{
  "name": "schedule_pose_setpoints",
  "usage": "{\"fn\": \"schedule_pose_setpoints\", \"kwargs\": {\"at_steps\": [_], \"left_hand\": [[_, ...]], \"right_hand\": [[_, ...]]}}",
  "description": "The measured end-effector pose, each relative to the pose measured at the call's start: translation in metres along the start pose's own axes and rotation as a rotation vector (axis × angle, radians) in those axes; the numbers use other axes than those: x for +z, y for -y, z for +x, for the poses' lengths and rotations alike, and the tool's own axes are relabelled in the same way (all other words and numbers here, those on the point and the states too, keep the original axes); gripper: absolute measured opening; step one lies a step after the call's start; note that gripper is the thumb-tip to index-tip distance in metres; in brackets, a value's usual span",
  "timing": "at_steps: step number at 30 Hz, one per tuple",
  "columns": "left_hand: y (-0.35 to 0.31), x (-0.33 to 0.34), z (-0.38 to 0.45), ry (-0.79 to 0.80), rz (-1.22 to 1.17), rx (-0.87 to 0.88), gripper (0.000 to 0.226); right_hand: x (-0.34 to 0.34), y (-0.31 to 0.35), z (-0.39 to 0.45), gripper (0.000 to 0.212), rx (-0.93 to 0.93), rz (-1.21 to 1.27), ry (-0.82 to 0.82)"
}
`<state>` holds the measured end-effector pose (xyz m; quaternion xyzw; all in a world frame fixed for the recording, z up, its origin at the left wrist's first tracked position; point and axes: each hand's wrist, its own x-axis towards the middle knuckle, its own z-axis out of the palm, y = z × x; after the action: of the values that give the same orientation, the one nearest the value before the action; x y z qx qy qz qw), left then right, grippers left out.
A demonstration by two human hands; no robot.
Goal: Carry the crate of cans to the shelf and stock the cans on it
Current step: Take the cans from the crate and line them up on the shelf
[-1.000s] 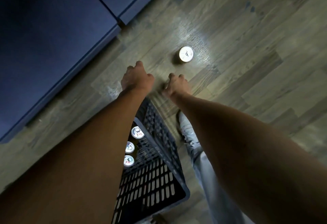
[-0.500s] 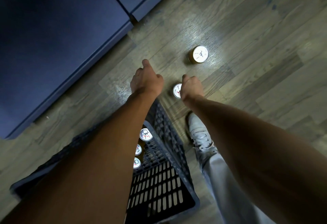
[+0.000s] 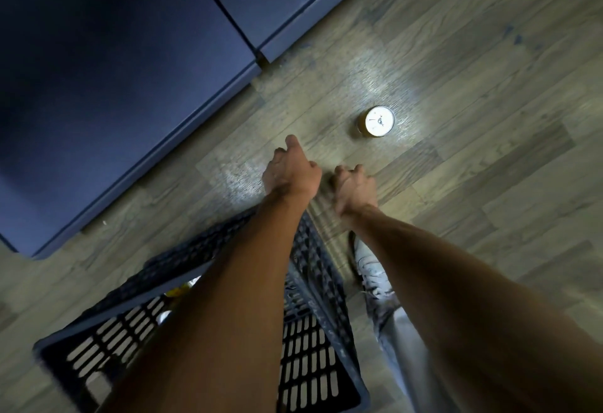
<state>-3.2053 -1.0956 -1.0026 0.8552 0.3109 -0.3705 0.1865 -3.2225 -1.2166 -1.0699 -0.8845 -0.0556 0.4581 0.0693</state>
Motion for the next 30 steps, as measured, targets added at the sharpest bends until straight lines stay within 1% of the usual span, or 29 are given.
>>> {"fn": "schedule_pose_setpoints", "kwargs": {"at_steps": [2,4,7,10,12,14,16,17,18,20,21,23,25,26,28,30], "left_hand": [[-0.005,-0.002,-0.001,-0.004,0.005,0.008,0.05],[-0.01,-0.012,-0.006,-0.023,0.0,0.012,0.051],[-0.01,-0.035,-0.023,-0.057,-0.036,-0.007,0.048],[-0.009,-0.065,-0.046,-0.1,-0.041,0.019,0.043],[-0.012,-0.092,-0.063,-0.129,-0.072,0.044,0.042],[-0.015,-0.12,-0.086,-0.126,-0.17,0.027,0.046],[-0.015,-0.146,-0.116,-0.074,-0.316,0.013,0.051],[-0.013,-0.159,-0.132,-0.053,-0.391,0.034,0.052],[-0.011,-0.173,-0.149,-0.042,-0.453,0.061,0.055],[-0.01,-0.206,-0.186,-0.017,-0.542,0.105,0.068],[-0.011,-0.224,-0.207,-0.018,-0.585,0.117,0.07],[-0.012,-0.26,-0.251,-0.085,-0.681,0.135,0.062],[-0.004,-0.297,-0.295,-0.172,-0.721,0.141,0.052],[0.001,-0.317,-0.317,-0.211,-0.709,0.149,0.049],[0.008,-0.359,-0.356,-0.291,-0.685,0.185,0.05],[0.013,-0.403,-0.395,-0.398,-0.72,0.21,0.057]], "right_hand": [[-0.014,0.004,-0.002,0.05,0.031,0.035,-0.042],[-0.034,0.01,-0.005,0.048,0.066,0.103,-0.112],[-0.064,0.023,-0.021,0.042,0.105,0.286,-0.185],[-0.103,0.041,-0.05,0.046,0.133,0.504,-0.203],[-0.138,0.05,-0.07,0.046,0.042,0.556,-0.19],[-0.18,0.058,-0.092,0.043,-0.064,0.617,-0.116],[-0.223,0.07,-0.119,0.034,-0.134,0.741,-0.011],[-0.244,0.077,-0.136,0.025,-0.176,0.803,0.003],[-0.263,0.086,-0.152,0.019,-0.203,0.855,-0.011],[-0.299,0.102,-0.189,0.024,-0.245,0.956,-0.067],[-0.314,0.11,-0.209,0.027,-0.248,0.993,-0.095],[-0.34,0.128,-0.25,0.031,-0.216,1.023,-0.136],[-0.362,0.151,-0.292,0.045,-0.252,1.004,-0.152],[-0.375,0.164,-0.314,0.049,-0.28,0.978,-0.147],[-0.409,0.188,-0.364,0.044,-0.357,0.933,-0.159],[-0.447,0.215,-0.417,0.039,-0.436,0.96,-0.183]]}}
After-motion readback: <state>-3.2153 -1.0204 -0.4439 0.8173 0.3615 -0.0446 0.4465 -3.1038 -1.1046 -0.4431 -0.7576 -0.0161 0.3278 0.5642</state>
